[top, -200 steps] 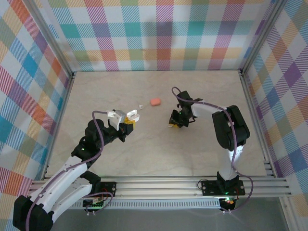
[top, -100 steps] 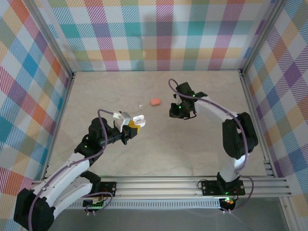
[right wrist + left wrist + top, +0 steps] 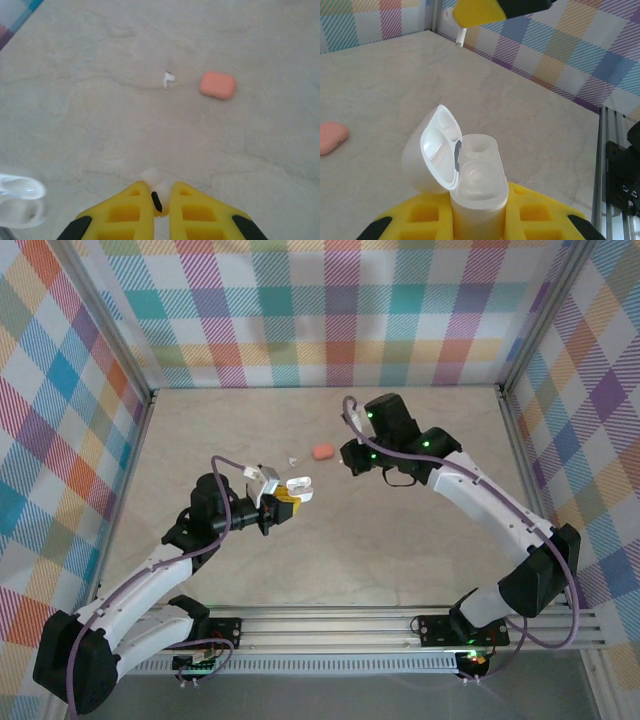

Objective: Insert the wireless bluetooth earbuds into the charging case

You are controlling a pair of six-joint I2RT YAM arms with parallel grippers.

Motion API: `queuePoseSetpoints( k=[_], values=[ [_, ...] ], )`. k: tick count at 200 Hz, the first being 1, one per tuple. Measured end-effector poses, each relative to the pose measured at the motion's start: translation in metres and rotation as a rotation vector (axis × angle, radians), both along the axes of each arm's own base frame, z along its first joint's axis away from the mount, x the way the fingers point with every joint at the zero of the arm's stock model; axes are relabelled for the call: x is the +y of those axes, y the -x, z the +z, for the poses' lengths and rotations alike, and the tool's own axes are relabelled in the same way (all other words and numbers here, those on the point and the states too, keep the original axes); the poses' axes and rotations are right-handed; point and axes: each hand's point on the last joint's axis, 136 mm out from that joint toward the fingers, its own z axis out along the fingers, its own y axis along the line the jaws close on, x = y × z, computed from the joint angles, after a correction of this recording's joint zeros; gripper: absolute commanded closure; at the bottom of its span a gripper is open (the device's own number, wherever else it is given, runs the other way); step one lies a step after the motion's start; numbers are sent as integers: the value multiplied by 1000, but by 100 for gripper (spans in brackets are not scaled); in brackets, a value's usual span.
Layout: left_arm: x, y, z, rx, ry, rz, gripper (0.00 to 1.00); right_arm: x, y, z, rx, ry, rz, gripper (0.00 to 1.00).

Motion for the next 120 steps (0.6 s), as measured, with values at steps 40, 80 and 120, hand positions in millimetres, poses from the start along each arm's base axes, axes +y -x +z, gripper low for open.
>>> queuePoseSetpoints(
  k=[40, 80, 120],
  values=[
    [-4, 0, 5, -1, 6, -26, 100, 31, 27, 19, -99, 42, 154, 90],
    [-5, 1, 6, -2, 9, -33, 100, 51, 47, 26, -188, 99, 285, 89],
    [-5, 2, 7, -2, 11, -37, 100, 61, 59, 25, -242, 140, 374, 88]
  ],
)
